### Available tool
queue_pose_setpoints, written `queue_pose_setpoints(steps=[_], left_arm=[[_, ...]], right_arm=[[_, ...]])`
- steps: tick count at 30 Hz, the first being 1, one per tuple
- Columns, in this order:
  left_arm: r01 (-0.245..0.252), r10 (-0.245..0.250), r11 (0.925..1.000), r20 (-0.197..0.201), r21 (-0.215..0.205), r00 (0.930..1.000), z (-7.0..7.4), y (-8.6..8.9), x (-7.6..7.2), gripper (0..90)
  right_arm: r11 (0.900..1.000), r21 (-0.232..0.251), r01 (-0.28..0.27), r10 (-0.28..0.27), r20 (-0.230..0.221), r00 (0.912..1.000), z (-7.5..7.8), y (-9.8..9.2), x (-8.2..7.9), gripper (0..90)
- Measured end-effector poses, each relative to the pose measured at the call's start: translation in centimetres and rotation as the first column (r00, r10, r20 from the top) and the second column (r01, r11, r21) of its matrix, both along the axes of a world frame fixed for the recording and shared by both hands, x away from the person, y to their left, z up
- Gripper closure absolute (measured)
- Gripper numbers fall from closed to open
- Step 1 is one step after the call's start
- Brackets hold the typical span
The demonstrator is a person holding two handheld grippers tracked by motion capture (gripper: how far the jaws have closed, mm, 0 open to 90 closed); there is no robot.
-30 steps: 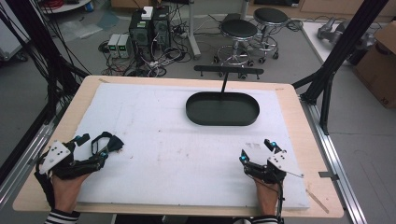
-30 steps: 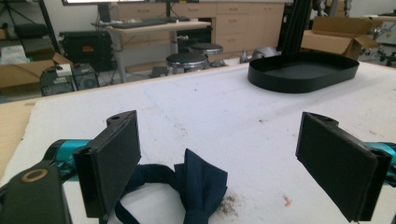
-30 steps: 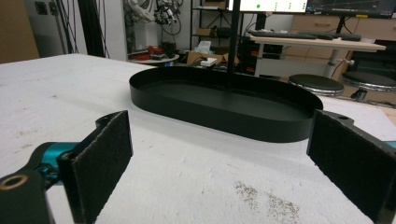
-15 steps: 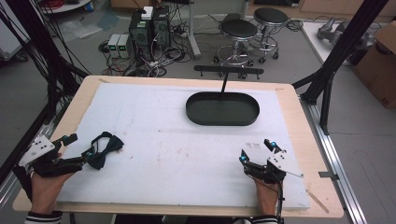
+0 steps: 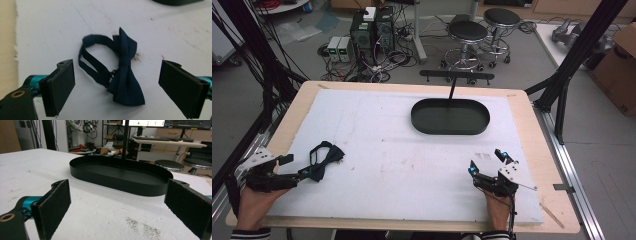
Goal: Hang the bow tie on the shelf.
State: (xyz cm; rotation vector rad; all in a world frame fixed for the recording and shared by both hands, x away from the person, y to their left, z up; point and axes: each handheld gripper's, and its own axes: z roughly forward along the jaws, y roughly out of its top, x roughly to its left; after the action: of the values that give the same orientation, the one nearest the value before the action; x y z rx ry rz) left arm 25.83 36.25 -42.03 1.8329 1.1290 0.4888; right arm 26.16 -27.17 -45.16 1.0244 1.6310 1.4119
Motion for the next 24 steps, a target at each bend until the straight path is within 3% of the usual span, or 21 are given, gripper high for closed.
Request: queue_pose_setpoints(steps=[4,5,8,11,17,24], left_arm=[[0.012,-0.012,0.9999,-0.031,0.010,0.9995,-0.1,-0.1,0.1,16.9],[0.012,-0.010,0.9990,-0.053,0.043,0.9986,0.0,-0.1,0.2,19.1],[0.021,-0.015,0.9975,-0.085,0.067,0.9963,0.2,-0.2,0.4,19.5],[0.048,-0.037,0.9961,-0.144,0.074,0.9889,0.2,-0.2,0.7,19.4],[0.044,-0.031,0.9957,-0.162,0.081,0.9863,-0.5,-0.3,1.1,18.1],[0.083,-0.062,0.9913,-0.196,0.102,0.9787,-1.0,-0.8,1.3,18.5]], right_arm=[[1.000,-0.001,0.000,0.000,0.001,1.0000,0.0,0.0,0.0,5.9],[1.000,-0.001,0.000,0.000,0.000,1.0000,0.0,0.0,0.0,5.9],[1.000,-0.003,0.001,-0.001,0.002,1.0000,0.0,0.1,0.0,5.9],[1.000,-0.001,0.003,-0.003,0.001,1.0000,0.0,0.1,0.0,5.9],[1.000,-0.001,0.000,0.000,0.000,1.0000,0.0,0.0,0.0,5.9],[1.000,-0.002,0.000,0.000,0.002,1.0000,0.0,0.0,0.0,5.9]])
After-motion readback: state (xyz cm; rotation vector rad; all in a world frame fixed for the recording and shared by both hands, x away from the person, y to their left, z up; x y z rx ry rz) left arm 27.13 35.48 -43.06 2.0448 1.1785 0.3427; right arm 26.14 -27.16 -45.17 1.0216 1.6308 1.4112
